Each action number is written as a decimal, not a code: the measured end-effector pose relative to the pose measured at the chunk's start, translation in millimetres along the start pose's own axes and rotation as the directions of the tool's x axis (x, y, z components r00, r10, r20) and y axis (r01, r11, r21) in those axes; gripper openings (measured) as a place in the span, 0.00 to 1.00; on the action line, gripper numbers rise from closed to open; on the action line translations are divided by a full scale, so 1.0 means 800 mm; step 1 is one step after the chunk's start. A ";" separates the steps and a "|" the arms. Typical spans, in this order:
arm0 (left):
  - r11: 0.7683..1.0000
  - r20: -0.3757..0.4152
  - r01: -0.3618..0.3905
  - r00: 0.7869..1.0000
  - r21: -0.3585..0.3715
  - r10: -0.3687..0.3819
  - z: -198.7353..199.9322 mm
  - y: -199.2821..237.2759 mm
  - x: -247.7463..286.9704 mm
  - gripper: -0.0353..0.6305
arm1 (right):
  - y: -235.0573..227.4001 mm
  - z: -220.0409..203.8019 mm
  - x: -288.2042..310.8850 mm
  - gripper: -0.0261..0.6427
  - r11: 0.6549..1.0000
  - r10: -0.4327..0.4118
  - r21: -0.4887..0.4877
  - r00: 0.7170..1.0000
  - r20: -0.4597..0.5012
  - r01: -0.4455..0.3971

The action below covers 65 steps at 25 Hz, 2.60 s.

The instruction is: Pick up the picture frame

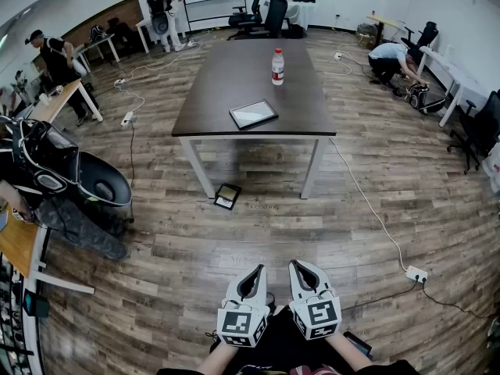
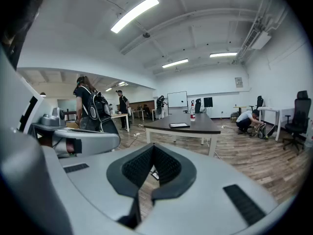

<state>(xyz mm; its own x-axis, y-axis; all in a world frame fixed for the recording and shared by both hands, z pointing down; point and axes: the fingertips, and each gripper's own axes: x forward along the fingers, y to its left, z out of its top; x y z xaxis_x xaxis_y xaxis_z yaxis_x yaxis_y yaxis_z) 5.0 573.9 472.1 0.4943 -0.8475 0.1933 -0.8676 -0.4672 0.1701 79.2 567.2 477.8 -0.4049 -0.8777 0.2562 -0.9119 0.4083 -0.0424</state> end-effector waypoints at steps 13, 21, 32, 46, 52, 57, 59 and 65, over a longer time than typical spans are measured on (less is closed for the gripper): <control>1.000 -0.011 -0.011 1.000 -0.023 0.011 0.006 0.055 0.046 0.06 | -0.012 0.006 0.055 0.05 1.000 -0.010 0.022 1.000 -0.001 0.010; 0.996 -0.048 0.023 0.998 -0.083 -0.027 0.019 0.121 0.118 0.06 | -0.024 0.012 0.142 0.05 0.997 0.019 0.072 0.995 -0.101 -0.012; 0.994 -0.095 0.075 0.992 -0.083 -0.083 0.061 0.266 0.217 0.06 | -0.037 0.062 0.298 0.05 0.990 -0.126 0.049 0.987 -0.102 0.132; 0.989 -0.140 0.114 0.982 -0.089 -0.126 0.080 0.349 0.267 0.06 | -0.001 0.070 0.396 0.05 0.980 -0.133 0.127 0.976 -0.172 0.155; 0.986 -0.132 0.138 0.980 -0.088 -0.149 0.084 0.346 0.268 0.06 | 0.001 0.063 0.404 0.05 0.978 -0.129 0.141 0.974 -0.185 0.156; 0.989 -0.113 0.110 0.986 -0.096 -0.120 0.093 0.363 0.279 0.06 | -0.006 0.069 0.425 0.05 0.982 -0.109 0.137 0.979 -0.175 0.133; 0.991 -0.119 0.088 0.988 -0.097 -0.099 0.091 0.371 0.285 0.06 | -0.009 0.070 0.435 0.05 0.983 -0.096 0.138 0.980 -0.174 0.121; 0.996 -0.108 0.022 0.994 -0.088 -0.032 0.101 0.395 0.317 0.06 | -0.032 0.073 0.482 0.05 0.987 -0.031 0.150 0.984 -0.173 0.057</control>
<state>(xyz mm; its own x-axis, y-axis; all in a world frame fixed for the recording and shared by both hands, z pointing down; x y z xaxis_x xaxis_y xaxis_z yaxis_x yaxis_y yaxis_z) -148.4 191.1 496.9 0.5243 -0.8003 0.2908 -0.8484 -0.4617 0.2590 -57.8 203.8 521.4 -0.3589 -0.8334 0.4203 -0.9333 0.3153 -0.1718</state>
